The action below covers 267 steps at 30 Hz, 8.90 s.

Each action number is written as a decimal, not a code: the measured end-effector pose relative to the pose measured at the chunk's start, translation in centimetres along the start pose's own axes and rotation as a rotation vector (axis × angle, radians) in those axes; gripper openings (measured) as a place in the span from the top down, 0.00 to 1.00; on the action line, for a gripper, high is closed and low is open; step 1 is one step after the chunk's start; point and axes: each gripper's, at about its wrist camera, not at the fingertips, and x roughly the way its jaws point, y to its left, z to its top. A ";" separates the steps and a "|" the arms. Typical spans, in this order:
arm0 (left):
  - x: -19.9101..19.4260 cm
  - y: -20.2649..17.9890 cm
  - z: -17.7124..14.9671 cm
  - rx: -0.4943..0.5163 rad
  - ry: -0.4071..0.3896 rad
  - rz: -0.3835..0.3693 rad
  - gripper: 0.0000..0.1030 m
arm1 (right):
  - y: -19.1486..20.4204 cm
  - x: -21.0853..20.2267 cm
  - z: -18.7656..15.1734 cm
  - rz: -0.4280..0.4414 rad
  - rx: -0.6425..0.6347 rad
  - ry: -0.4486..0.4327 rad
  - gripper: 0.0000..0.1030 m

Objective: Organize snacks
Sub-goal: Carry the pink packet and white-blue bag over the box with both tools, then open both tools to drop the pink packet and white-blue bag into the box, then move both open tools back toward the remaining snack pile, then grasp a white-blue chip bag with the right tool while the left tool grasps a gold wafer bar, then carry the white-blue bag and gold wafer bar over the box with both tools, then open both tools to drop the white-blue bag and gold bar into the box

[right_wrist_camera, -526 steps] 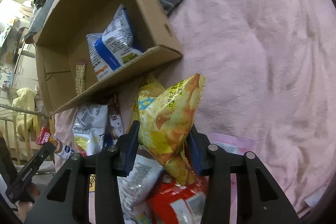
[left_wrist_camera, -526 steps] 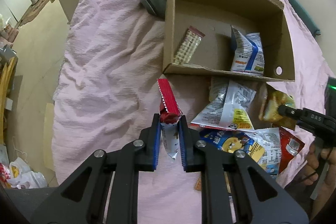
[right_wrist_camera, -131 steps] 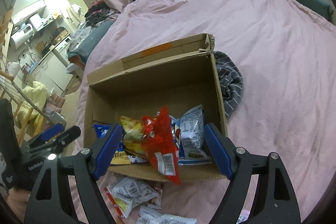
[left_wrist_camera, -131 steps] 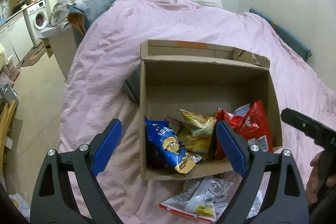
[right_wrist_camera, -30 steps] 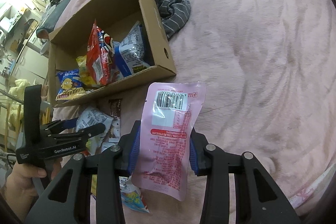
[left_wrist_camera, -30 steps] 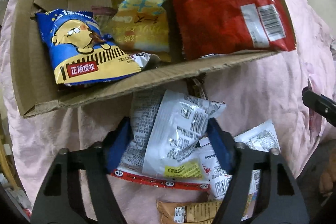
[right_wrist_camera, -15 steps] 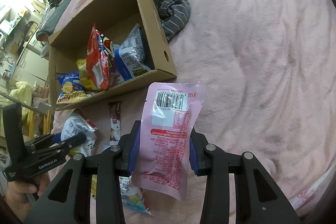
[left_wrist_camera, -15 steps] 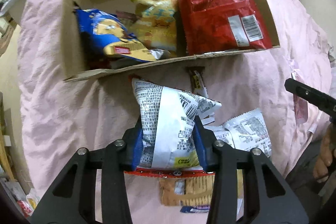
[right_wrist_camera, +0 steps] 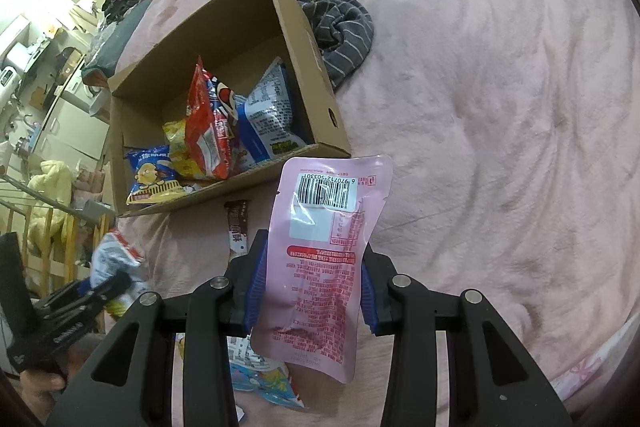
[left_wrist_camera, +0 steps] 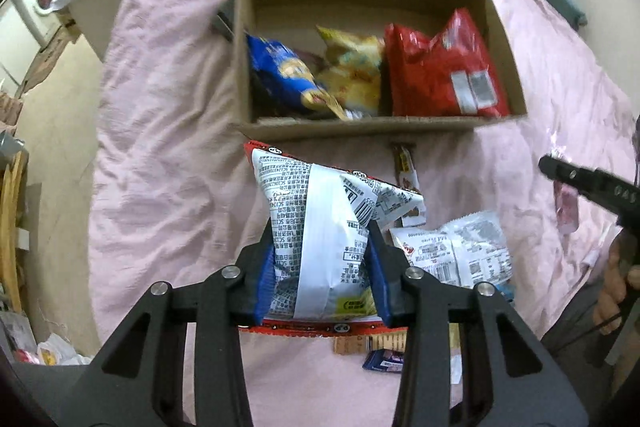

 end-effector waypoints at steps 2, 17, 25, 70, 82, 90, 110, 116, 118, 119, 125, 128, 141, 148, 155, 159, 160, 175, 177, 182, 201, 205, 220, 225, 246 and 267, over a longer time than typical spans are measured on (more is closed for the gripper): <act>-0.7 0.0 0.4 -0.012 -0.024 0.003 0.66 | 0.2 -0.3 0.0 0.013 0.001 -0.011 0.60; -5.3 0.9 5.9 -0.038 -0.214 0.019 0.66 | 2.4 -4.5 1.9 0.052 -0.071 -0.221 0.60; -3.2 1.2 8.6 -0.036 -0.216 0.038 0.66 | 2.2 -5.1 4.5 0.020 -0.072 -0.305 0.60; 5.4 1.0 14.0 -0.089 -0.199 -0.049 0.62 | 7.5 5.5 12.2 0.063 -0.218 -0.186 0.17; 3.8 1.4 14.0 -0.121 -0.273 -0.004 0.14 | 7.6 4.4 12.3 0.041 -0.236 -0.231 0.06; 2.4 1.7 13.8 -0.133 -0.306 -0.007 0.14 | 6.0 2.3 12.6 0.064 -0.163 -0.277 0.06; -1.5 3.0 8.9 -0.141 -0.310 0.004 0.14 | 3.9 -1.7 7.8 0.098 -0.062 -0.232 0.06; -1.5 2.2 6.5 -0.130 -0.256 -0.007 0.14 | 3.6 -1.1 4.5 0.088 -0.050 -0.120 0.06; -1.4 1.9 5.5 -0.119 -0.231 -0.004 0.14 | 3.4 -0.6 3.4 0.068 -0.042 -0.076 0.06; -1.3 1.8 5.0 -0.117 -0.216 -0.002 0.14 | 3.2 -0.1 2.7 0.056 -0.031 -0.048 0.06; 1.8 0.8 0.1 -0.088 0.005 -0.013 0.14 | 1.3 3.6 -1.0 0.038 0.057 0.185 0.06; 3.8 -0.2 -2.2 -0.070 0.135 -0.076 0.14 | 1.4 3.4 -1.6 -0.002 0.021 0.180 0.06; 9.0 -4.5 -5.9 0.007 0.298 -0.134 0.25 | 0.2 3.5 -3.9 -0.023 -0.004 0.217 0.06; 7.3 -4.5 -5.6 0.044 0.293 -0.171 0.66 | 0.4 4.4 -4.3 0.067 0.030 0.282 0.06; 5.5 -2.9 -5.2 0.046 0.271 -0.184 0.76 | 2.6 7.1 -5.5 0.076 -0.055 0.393 0.43; 5.1 -2.7 -5.2 0.044 0.269 -0.189 0.77 | 3.6 7.2 -5.8 0.078 -0.116 0.385 0.58; 5.0 -2.6 -5.1 0.043 0.267 -0.192 0.78 | 3.6 7.1 -5.8 0.084 -0.119 0.380 0.60; 1.6 -0.8 -5.5 -0.011 0.137 -0.209 0.79 | 2.4 1.8 -6.0 0.103 -0.106 0.210 0.76; 1.1 -0.1 -5.4 -0.029 0.120 -0.207 0.79 | 2.3 1.0 -6.3 0.089 -0.106 0.184 0.76; -0.2 1.0 -5.4 -0.056 0.052 -0.171 0.79 | 2.5 -1.2 -6.6 0.079 -0.111 0.107 0.76; -5.3 2.5 -0.6 -0.086 -0.121 -0.071 0.79 | 4.9 -4.6 -3.6 0.206 -0.126 -0.056 0.77; -5.3 2.0 1.5 -0.055 -0.137 -0.057 0.79 | 5.6 -5.1 -1.9 0.224 -0.140 -0.078 0.77; -2.4 -1.0 9.4 0.059 -0.179 -0.011 0.79 | 6.4 -2.8 6.4 0.272 -0.104 -0.123 0.77; 0.2 -1.1 10.6 0.049 -0.154 0.000 0.79 | 5.6 0.0 8.6 0.334 -0.025 -0.088 0.77; 4.9 0.0 12.5 0.030 -0.089 -0.017 0.78 | 6.0 8.4 13.7 0.250 0.062 -0.019 0.76; 4.2 -0.9 11.9 0.044 -0.137 0.003 0.58 | 4.6 7.7 13.5 0.284 0.078 -0.025 0.73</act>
